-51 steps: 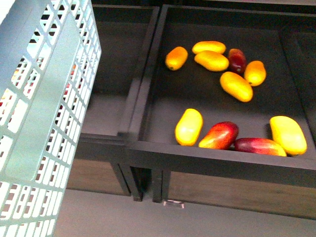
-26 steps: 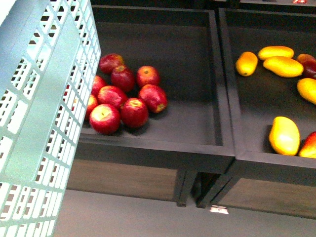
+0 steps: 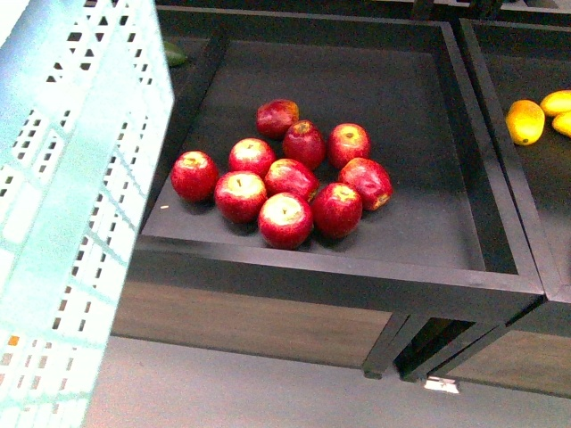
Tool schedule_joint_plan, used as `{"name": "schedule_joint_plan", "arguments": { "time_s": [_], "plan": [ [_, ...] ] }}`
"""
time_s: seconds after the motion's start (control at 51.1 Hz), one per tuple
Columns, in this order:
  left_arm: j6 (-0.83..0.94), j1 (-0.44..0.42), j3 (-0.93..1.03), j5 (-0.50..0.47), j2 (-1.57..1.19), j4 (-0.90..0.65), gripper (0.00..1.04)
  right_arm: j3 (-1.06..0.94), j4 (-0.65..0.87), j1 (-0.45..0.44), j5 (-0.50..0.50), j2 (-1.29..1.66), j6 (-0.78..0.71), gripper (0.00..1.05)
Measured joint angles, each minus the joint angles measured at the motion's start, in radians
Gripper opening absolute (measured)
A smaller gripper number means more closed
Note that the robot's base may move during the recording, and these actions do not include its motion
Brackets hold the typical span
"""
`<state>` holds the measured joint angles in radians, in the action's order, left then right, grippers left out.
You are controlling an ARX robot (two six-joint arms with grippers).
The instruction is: Pick mango and avocado into basket
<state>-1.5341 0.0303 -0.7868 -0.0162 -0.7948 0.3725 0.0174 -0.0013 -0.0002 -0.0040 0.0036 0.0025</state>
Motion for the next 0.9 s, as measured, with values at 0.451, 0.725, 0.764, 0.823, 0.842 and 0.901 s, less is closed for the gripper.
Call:
{"name": "schedule_joint_plan", "arguments": {
  "time_s": [0.451, 0.725, 0.764, 0.823, 0.842, 0.901],
  "plan": [
    [0.618, 0.217, -0.356, 0.215, -0.472, 0.15, 0.2, 0.0, 0.0, 0.0, 0.004, 0.0, 0.0, 0.96],
    [0.678, 0.395, -0.493, 0.224, -0.636, 0.15, 0.2, 0.0, 0.0, 0.0, 0.003, 0.0, 0.0, 0.96],
    [0.686, 0.414, -0.5, 0.223, -0.651, 0.152, 0.2, 0.0, 0.0, 0.0, 0.004, 0.0, 0.0, 0.96],
    [0.7, 0.441, -0.509, 0.22, -0.672, 0.16, 0.2, 0.0, 0.0, 0.0, 0.004, 0.0, 0.0, 0.96],
    [0.703, 0.451, -0.512, 0.217, -0.681, 0.163, 0.2, 0.0, 0.0, 0.0, 0.004, 0.0, 0.0, 0.96],
    [0.711, 0.476, -0.519, 0.207, -0.699, 0.164, 0.2, 0.0, 0.0, 0.0, 0.003, 0.0, 0.0, 0.96]
  ]
}}
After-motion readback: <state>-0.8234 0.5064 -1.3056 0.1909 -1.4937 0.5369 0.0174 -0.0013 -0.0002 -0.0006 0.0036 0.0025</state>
